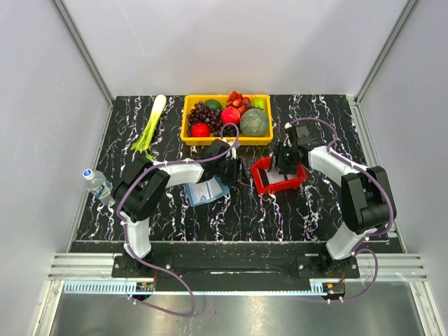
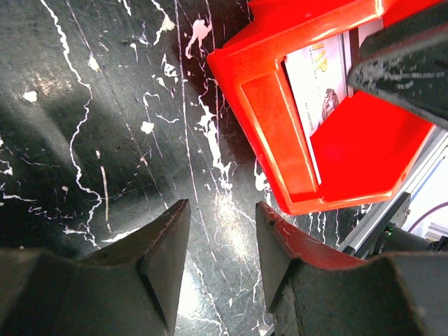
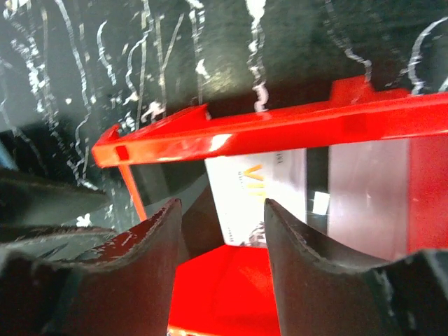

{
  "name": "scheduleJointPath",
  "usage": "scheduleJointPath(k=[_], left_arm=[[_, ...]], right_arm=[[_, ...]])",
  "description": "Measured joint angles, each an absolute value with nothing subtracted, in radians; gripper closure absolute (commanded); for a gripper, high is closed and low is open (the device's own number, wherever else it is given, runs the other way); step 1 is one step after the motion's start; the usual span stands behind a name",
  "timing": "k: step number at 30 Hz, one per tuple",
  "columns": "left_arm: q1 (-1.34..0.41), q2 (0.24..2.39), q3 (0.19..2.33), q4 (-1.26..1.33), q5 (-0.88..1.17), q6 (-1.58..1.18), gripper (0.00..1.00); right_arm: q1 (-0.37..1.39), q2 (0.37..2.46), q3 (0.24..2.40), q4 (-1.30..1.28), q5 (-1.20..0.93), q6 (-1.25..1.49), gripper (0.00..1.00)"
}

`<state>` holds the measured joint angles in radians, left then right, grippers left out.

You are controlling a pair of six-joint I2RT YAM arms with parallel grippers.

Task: Put the credit cards into the card holder
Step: Pick up the credit card from the storage box.

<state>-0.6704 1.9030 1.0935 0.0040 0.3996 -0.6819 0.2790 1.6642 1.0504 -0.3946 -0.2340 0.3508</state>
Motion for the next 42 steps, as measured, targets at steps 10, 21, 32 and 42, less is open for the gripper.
scheduleJointPath(k=[10,21,32,42], left_arm=[[-0.670,1.941,1.126,0.019,0.425,-0.682,0.53],[-0.670,1.990,1.171,0.027,0.463,-0.682,0.54],[-0.670,1.993,1.171,0.031,0.471,-0.683,0.54],[-0.670,1.993,1.171,0.031,0.476,-0.683,0.54]], right_arm=[[0.278,1.785,1.153,-0.455,-0.108,0.343,0.39],[0.265,1.809,1.103,-0.332,-0.365,0.345,0.54],[0.268,1.810,1.069,-0.297,-0.541,0.376,0.74],[0.263,1.773,1.037,-0.251,-0.601,0.382,0.51]])
